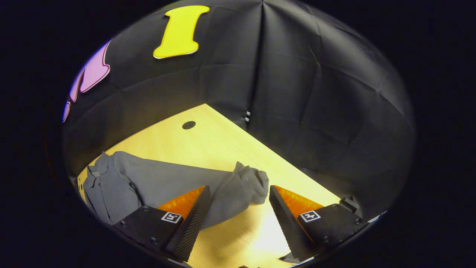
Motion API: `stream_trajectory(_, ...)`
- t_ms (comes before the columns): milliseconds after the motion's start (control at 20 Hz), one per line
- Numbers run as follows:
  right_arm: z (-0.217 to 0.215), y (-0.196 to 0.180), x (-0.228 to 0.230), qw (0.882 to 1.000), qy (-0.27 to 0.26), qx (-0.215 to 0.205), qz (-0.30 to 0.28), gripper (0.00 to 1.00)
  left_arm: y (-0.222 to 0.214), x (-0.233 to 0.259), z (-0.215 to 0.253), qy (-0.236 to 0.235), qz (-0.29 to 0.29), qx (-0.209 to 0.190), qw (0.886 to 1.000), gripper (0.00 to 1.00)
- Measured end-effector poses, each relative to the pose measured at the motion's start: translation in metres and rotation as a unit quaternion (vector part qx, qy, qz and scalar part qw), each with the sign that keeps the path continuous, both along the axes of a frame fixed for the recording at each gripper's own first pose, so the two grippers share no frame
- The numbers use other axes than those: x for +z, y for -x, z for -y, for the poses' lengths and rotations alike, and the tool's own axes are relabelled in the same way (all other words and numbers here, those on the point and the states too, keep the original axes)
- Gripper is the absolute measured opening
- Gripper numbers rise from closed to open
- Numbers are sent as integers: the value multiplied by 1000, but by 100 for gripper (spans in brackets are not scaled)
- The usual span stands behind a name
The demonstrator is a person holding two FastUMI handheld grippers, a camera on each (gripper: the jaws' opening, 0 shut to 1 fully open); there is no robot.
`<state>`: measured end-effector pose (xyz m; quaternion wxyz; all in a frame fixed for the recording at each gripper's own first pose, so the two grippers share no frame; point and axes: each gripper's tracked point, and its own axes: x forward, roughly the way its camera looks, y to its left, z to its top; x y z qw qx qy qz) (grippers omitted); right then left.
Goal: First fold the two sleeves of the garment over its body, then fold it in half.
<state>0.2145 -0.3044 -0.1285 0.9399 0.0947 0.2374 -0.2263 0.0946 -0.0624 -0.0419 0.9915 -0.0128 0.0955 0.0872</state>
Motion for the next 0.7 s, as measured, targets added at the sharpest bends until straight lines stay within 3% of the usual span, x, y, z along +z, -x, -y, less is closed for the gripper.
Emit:
stream_trajectory(350,28,-29,-39,999,-29,-25,-32,99,4,-8,9,-2,-13,6,1000,96)
stream_trajectory(700,25,-38,-84,994,-59,-27,-88,100,-3,-7,10,-6,-17,11,1000,96)
